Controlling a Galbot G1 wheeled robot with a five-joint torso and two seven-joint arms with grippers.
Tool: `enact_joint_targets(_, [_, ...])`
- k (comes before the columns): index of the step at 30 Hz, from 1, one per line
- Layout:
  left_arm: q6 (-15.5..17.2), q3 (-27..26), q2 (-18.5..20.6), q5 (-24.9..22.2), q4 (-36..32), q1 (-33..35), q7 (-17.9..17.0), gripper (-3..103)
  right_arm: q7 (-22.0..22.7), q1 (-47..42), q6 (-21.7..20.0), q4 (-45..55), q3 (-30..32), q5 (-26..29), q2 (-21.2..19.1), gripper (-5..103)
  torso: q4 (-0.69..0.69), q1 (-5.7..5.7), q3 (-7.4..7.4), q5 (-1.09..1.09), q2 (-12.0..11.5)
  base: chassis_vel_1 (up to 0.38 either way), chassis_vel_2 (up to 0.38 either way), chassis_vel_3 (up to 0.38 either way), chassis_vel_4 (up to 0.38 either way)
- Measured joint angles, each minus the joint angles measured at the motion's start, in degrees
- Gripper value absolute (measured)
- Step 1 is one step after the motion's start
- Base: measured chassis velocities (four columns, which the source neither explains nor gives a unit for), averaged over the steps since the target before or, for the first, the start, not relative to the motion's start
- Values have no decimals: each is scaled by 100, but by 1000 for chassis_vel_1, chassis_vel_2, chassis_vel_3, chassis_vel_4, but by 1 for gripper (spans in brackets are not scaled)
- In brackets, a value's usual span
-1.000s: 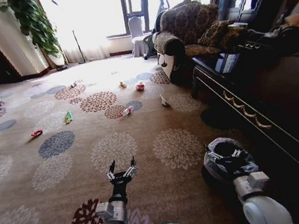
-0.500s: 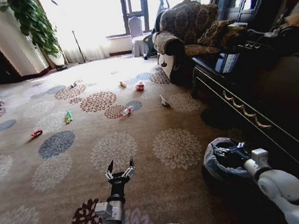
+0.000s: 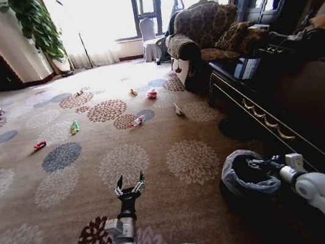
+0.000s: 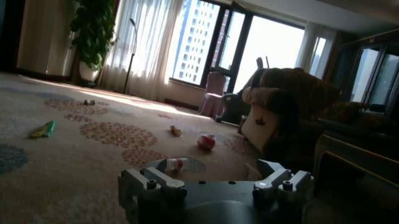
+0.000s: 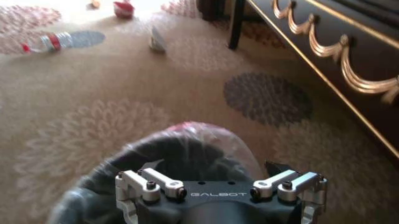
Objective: Pick up the trash from the ground and place it into the trash bin.
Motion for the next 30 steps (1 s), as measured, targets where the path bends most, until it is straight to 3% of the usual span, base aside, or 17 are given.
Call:
enact_joint_targets(10, [-23, -80, 29, 2, 108, -66, 16, 98, 0, 605, -39, -1043, -413, -189, -84, 100, 1, 0, 0, 2, 0, 0, 0, 0, 0])
enact_joint_targets(16, [-30, -79, -74, 24, 176, -70, 15, 98, 0, 472, -182, -1090, -501, 234, -263, 100, -1, 0, 0, 2, 1, 0, 0, 0, 0])
enact_joint_targets(26, [-77, -103, -115, 31, 227, -77, 9, 98, 0, 621, -228, -1270, -812, 206, -415, 103, 1, 0, 0, 2, 1, 0, 0, 0, 0])
enact_joint_targets(30, [-82, -94, -120, 44, 255, -73, 6, 98, 0, 632, -217, -1339, -932, 145, -485, 96, 0, 0, 0, 1, 1, 0, 0, 0, 0])
